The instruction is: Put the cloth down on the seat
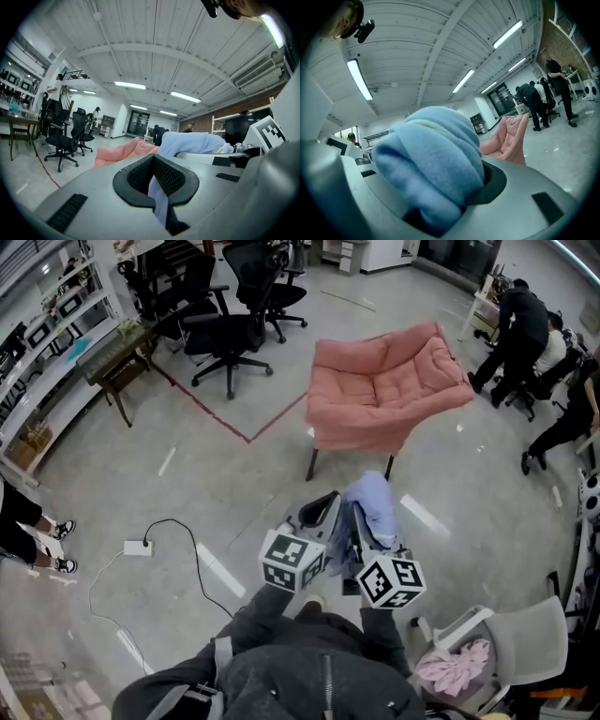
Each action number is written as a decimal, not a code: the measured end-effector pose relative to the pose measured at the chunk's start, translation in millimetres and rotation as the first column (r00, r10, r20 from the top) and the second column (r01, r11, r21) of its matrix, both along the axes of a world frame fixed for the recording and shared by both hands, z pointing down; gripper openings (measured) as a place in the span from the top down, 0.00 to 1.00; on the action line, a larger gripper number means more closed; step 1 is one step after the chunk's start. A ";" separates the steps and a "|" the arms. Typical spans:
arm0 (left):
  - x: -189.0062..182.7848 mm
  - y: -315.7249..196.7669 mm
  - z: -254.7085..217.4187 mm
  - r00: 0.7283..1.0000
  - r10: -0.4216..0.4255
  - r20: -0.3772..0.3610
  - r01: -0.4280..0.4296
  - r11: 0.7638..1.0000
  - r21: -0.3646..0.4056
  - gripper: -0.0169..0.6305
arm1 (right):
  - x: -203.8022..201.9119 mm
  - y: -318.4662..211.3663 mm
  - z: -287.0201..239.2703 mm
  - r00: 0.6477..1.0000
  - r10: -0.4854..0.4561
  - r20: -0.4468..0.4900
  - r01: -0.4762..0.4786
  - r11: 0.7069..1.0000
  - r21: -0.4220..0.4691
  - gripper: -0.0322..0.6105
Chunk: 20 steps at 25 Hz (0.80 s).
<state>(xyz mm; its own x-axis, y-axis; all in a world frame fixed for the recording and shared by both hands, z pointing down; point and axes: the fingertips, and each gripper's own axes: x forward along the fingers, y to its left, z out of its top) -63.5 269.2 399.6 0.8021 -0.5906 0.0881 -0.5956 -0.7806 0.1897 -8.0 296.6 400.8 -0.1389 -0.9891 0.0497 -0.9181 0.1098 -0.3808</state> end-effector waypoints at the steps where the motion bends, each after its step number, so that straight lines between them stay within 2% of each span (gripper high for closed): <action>1: 2.4 -4.0 1.1 1.000 -0.004 -0.002 0.004 1.000 -0.003 0.96 | 2.4 -3.5 1.1 1.000 -0.003 -0.001 0.003 1.000 -0.003 0.66; 20: 22.2 -47.1 22.5 0.999 -0.051 0.010 0.052 0.998 -0.046 0.96 | 34.3 -45.0 19.1 1.000 0.006 0.012 -0.005 0.999 -0.034 0.66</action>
